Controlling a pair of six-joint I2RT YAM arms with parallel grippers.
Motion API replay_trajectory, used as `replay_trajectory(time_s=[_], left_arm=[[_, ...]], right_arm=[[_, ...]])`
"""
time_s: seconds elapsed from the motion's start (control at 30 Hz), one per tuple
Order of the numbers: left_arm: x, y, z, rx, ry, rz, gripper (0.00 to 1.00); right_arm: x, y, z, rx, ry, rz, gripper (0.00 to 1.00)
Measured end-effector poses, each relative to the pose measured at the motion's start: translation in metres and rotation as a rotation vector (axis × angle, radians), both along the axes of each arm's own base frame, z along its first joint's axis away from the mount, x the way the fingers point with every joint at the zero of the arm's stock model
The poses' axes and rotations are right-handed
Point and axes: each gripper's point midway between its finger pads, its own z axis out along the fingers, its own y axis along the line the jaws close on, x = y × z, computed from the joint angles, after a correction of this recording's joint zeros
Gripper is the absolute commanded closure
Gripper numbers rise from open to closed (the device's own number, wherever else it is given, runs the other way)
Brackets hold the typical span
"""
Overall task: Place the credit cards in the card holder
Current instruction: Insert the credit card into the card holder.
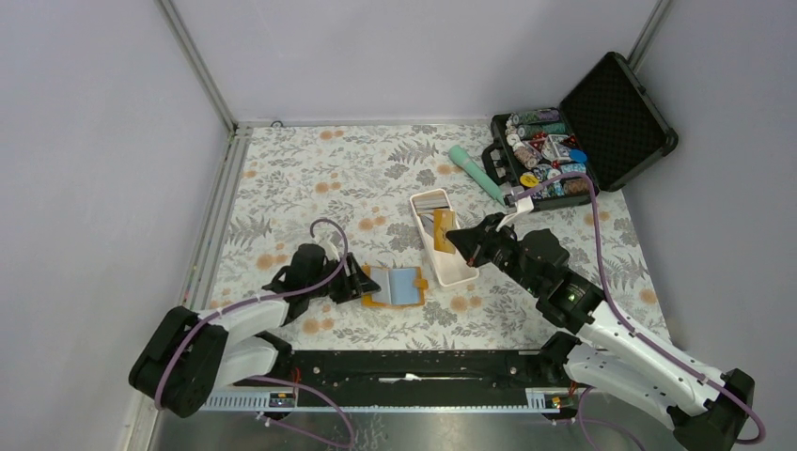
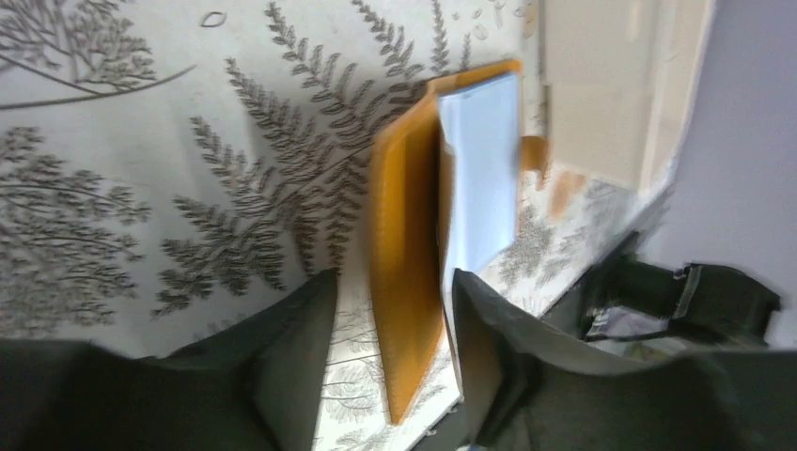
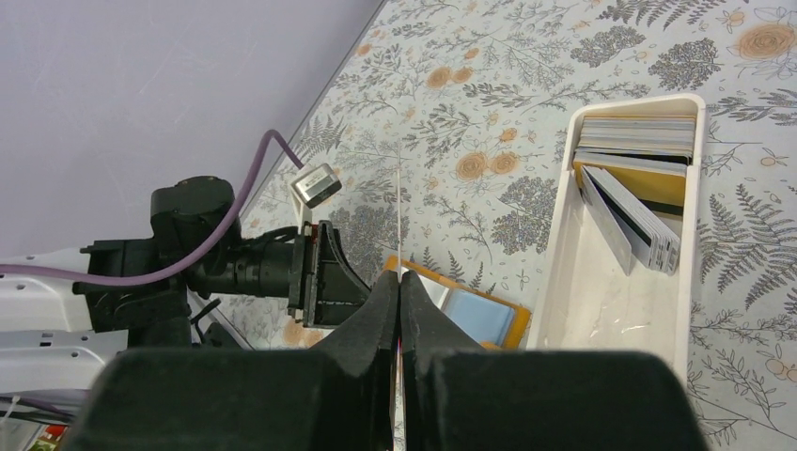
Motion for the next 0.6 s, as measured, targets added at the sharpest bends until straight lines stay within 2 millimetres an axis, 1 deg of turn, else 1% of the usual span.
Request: replay_trajectory(time_s=[0.03, 0.07, 0.1, 0.13, 0.17, 0.3, 0.37, 0.43, 0.5, 0.6], left_arm=[[-0.001, 0.003, -0.005, 0.028, 0.017, 0.001, 0.2], [0.0, 0.001, -0.001, 0.02, 0.022, -0.001, 0.11], [0.007, 0.001, 0.004, 0.041, -0.011, -0.005, 0.03], [0.012, 0.003, 0.008, 0.063, -0.034, -0.007, 0.01], [0.017, 0.007, 0.01, 0.096, -0.048, 0.01, 0.01], [0.026, 0.031, 0.022, 0.231, -0.102, 0.08, 0.01], [0.03, 0.041, 0.033, 0.283, -0.142, 0.118, 0.01], [0.031, 0.047, 0.044, 0.316, -0.18, 0.145, 0.01], [0.029, 0.045, 0.053, 0.352, -0.207, 0.146, 0.02], [0.019, 0.026, 0.068, 0.396, -0.253, 0.086, 0.08]], right_arm=[[0.0, 0.0, 0.0, 0.0, 0.0, 0.0, 1.0], [0.0, 0.0, 0.0, 0.0, 0.0, 0.0, 1.0], [0.0, 0.0, 0.0, -0.001, 0.001, 0.0, 1.0], [0.0, 0.0, 0.0, -0.001, 0.001, 0.0, 1.0], [0.0, 0.0, 0.0, -0.001, 0.001, 0.0, 1.0], [0.0, 0.0, 0.0, -0.001, 0.001, 0.0, 1.0], [0.0, 0.0, 0.0, -0.001, 0.001, 0.0, 1.0], [0.0, 0.0, 0.0, -0.001, 0.001, 0.0, 1.0], [0.0, 0.0, 0.0, -0.001, 0.001, 0.001, 1.0], [0.0, 0.0, 0.0, -0.001, 0.001, 0.001, 1.0]])
